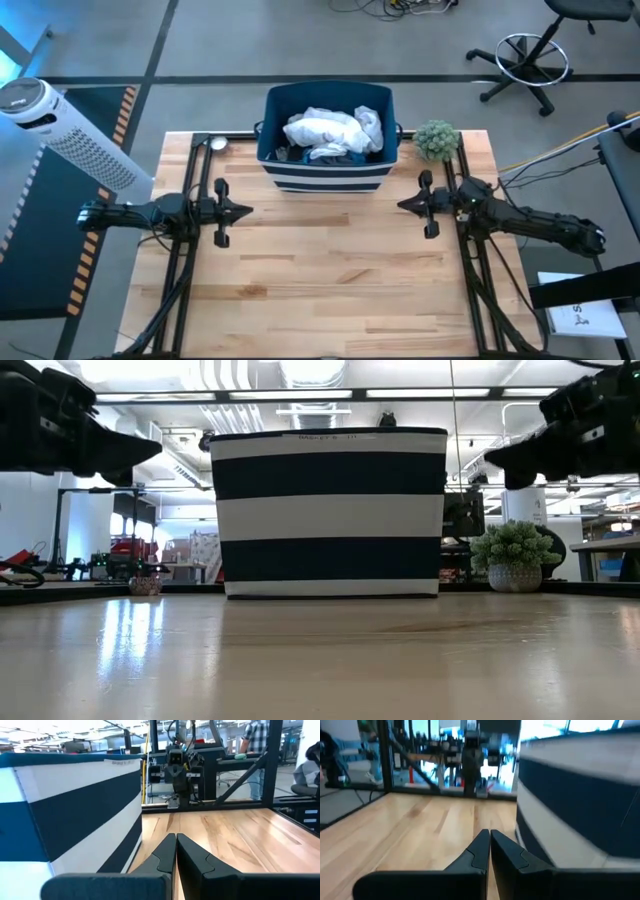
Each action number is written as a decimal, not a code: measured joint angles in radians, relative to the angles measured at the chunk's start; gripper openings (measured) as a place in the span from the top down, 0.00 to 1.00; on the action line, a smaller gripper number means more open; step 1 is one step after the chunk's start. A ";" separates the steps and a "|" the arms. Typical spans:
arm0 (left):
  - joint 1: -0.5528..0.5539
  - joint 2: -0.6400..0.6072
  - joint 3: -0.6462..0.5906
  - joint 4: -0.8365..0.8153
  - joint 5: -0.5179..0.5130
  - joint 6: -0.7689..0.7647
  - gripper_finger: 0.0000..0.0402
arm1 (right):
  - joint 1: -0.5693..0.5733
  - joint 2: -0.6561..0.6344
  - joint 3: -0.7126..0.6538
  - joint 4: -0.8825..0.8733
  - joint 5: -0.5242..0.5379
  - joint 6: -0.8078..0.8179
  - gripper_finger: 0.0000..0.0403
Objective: Sort clothes
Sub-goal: Return to Home Position
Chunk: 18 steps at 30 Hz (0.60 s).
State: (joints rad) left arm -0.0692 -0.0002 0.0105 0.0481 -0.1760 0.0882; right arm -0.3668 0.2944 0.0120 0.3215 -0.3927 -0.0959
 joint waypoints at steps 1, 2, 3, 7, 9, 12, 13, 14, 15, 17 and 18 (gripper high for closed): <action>0.000 0.000 0.000 0.001 -0.007 0.000 1.00 | 0.000 0.004 0.000 0.040 0.001 0.000 1.00; 0.000 0.000 0.000 0.000 -0.016 0.001 1.00 | 0.000 0.012 0.000 0.096 0.004 -0.005 1.00; 0.000 0.000 0.000 0.001 -0.022 0.001 1.00 | 0.000 0.023 0.000 0.152 0.009 -0.011 1.00; 0.000 0.000 0.000 0.001 -0.026 0.003 1.00 | 0.000 0.122 0.000 0.304 0.061 -0.026 1.00; 0.000 0.001 0.000 0.001 -0.026 0.004 1.00 | 0.002 0.200 0.000 0.383 0.080 -0.020 1.00; 0.000 0.000 -0.001 0.001 -0.035 0.013 1.00 | 0.016 0.325 -0.001 0.511 0.072 0.005 1.00; 0.000 0.000 -0.001 0.002 -0.040 0.015 1.00 | 0.027 0.356 -0.001 0.540 0.065 0.007 1.00; 0.000 0.000 -0.001 0.002 -0.041 0.015 1.00 | 0.037 0.376 -0.001 0.563 0.052 0.007 1.00; 0.000 0.001 -0.001 0.002 -0.041 0.015 1.00 | 0.048 0.387 -0.001 0.580 0.045 0.006 1.00; 0.000 0.002 -0.001 0.002 -0.041 0.015 1.00 | 0.063 0.387 -0.001 0.563 0.042 0.003 1.00; 0.000 0.003 -0.001 0.002 -0.041 0.015 1.00 | 0.069 0.380 -0.001 0.542 0.044 0.002 1.00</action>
State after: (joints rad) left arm -0.0692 0.0028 0.0097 0.0498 -0.2173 0.1032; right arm -0.2976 0.6749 0.0109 0.8636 -0.3488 -0.0944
